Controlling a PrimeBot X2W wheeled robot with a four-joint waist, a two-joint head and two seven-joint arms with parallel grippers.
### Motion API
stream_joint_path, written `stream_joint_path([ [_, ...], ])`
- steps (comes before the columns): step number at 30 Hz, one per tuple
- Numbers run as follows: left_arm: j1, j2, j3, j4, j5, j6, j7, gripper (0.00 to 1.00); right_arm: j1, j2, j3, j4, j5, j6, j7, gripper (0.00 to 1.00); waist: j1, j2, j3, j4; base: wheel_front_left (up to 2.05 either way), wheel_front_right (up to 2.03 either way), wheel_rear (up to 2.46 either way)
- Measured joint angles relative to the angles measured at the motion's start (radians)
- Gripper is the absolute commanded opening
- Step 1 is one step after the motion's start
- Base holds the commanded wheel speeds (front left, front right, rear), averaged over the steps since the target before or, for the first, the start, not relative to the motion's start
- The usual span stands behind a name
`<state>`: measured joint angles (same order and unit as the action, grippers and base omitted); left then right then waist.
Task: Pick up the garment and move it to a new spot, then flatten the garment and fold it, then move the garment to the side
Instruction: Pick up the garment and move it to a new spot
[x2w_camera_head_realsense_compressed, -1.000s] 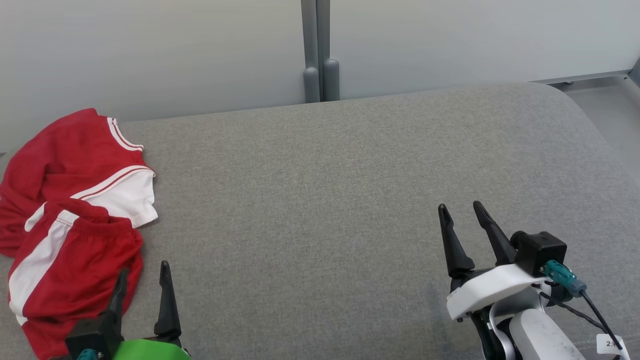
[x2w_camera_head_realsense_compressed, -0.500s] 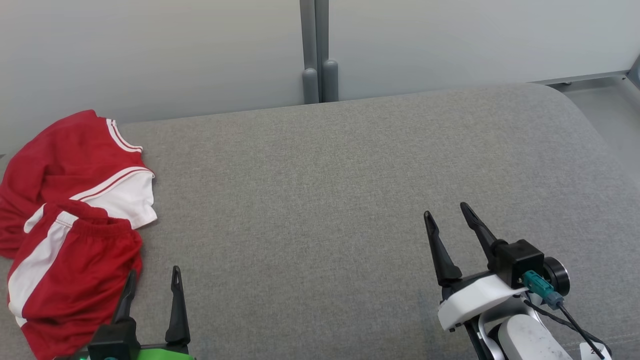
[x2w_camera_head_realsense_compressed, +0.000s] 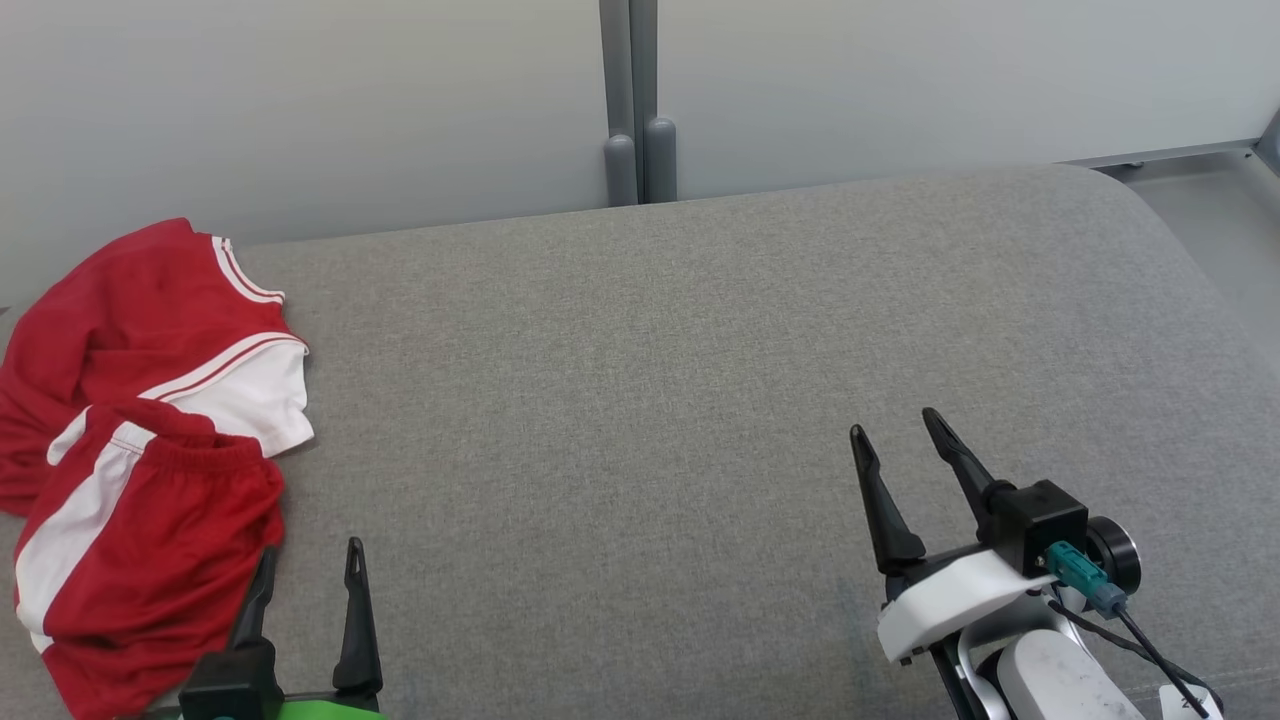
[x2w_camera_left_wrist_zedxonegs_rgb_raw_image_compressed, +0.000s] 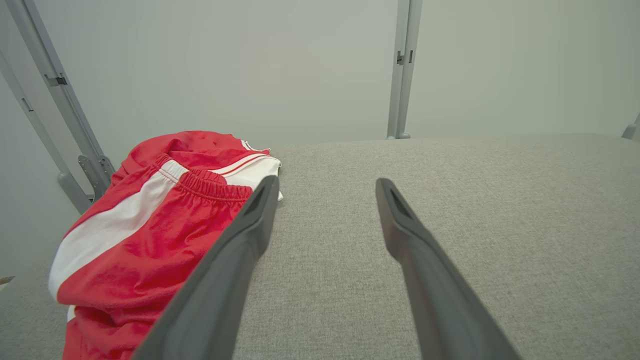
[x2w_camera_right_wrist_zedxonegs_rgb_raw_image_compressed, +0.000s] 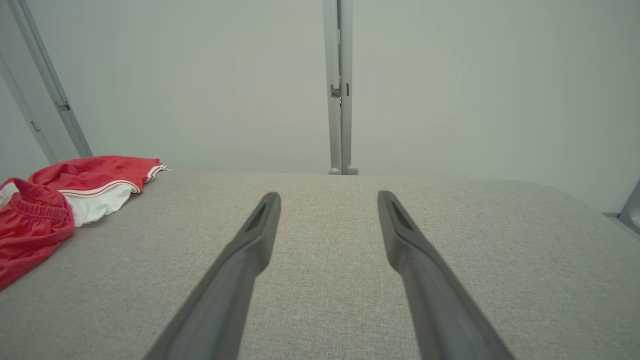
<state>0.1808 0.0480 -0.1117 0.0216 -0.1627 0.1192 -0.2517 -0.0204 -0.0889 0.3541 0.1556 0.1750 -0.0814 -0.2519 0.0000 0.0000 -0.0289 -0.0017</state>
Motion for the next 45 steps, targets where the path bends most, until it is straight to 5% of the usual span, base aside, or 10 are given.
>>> stream_joint_path([
  [22,-0.003,0.000,-0.020,0.025,0.007,0.000,0.000,1.00,-0.001,0.002,-0.027,0.001,0.000,0.001,0.000,1.00,0.0000,0.0000,-0.004,0.037,0.00,0.00,0.00],
  [45,-0.005,0.000,0.024,0.026,0.031,0.000,0.000,1.00,0.000,0.023,-0.001,0.014,0.009,0.044,0.000,1.00,0.0000,0.0000,-0.041,0.296,0.00,0.00,0.00],
])
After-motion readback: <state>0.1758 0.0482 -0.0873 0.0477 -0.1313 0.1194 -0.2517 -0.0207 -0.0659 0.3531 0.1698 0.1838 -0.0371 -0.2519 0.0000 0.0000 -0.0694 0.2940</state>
